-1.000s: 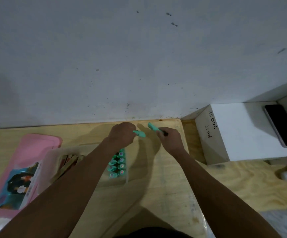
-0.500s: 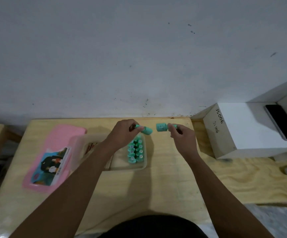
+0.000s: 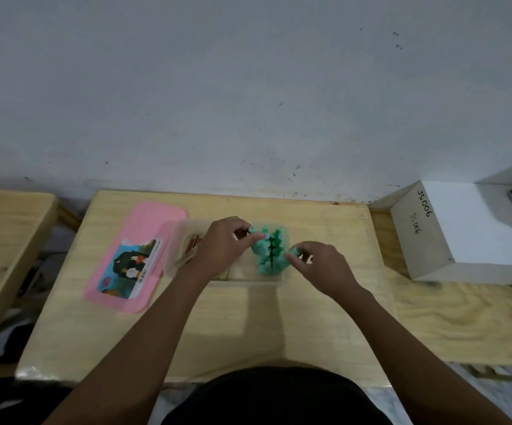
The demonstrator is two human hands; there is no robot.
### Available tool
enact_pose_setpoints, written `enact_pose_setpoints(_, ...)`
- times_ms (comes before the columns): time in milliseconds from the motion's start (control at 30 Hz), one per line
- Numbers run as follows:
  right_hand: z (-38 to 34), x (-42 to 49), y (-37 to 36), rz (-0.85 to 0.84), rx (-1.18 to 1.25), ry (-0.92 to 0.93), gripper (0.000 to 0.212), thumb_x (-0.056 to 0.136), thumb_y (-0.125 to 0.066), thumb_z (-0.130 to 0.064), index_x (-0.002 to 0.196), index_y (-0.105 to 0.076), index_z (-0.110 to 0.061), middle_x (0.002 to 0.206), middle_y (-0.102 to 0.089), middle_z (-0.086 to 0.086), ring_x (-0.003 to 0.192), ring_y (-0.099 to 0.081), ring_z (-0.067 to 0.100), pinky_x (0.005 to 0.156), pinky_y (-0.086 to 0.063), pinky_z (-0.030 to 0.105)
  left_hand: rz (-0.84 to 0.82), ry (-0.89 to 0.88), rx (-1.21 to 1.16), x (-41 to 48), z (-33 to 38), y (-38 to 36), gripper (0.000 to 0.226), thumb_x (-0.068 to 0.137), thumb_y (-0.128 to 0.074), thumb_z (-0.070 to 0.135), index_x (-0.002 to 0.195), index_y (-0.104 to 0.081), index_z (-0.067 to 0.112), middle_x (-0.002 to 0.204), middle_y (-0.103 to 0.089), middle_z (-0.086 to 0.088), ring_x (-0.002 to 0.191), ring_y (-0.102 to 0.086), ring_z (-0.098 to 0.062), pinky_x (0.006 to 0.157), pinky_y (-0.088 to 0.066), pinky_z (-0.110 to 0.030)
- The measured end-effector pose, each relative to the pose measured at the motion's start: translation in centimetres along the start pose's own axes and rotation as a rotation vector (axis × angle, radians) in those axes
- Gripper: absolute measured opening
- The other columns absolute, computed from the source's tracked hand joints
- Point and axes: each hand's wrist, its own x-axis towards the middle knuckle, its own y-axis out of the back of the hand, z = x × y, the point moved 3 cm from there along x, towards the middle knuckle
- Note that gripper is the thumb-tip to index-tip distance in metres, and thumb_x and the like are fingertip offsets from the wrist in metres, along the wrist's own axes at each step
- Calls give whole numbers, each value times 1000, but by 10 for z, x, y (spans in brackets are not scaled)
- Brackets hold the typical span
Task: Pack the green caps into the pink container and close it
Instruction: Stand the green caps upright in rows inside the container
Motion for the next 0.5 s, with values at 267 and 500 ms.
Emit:
enact_pose_setpoints(267, -12, 13, -33, -117, -450, 141, 31, 88, -57, -49, 93, -72, -23, 90, -70, -2, 89, -62, 20, 78, -47, 35, -96, 39, 45, -14, -12, -11, 26, 77, -71, 46, 76, -70, 20, 62, -66, 2, 52, -48, -7, 51, -40, -25)
enact_pose_setpoints(500, -12, 13, -39, -67, -458, 124, 24, 82, -64, -45, 97, -72, -28, 91, -73, -6, 92, -61, 17, 82, -40, 34, -160, 73, 66, -20, -20, -22, 20, 78, -71, 43, 74, -68, 24, 63, -66, -4, 50, -47, -8, 51, -39, -26)
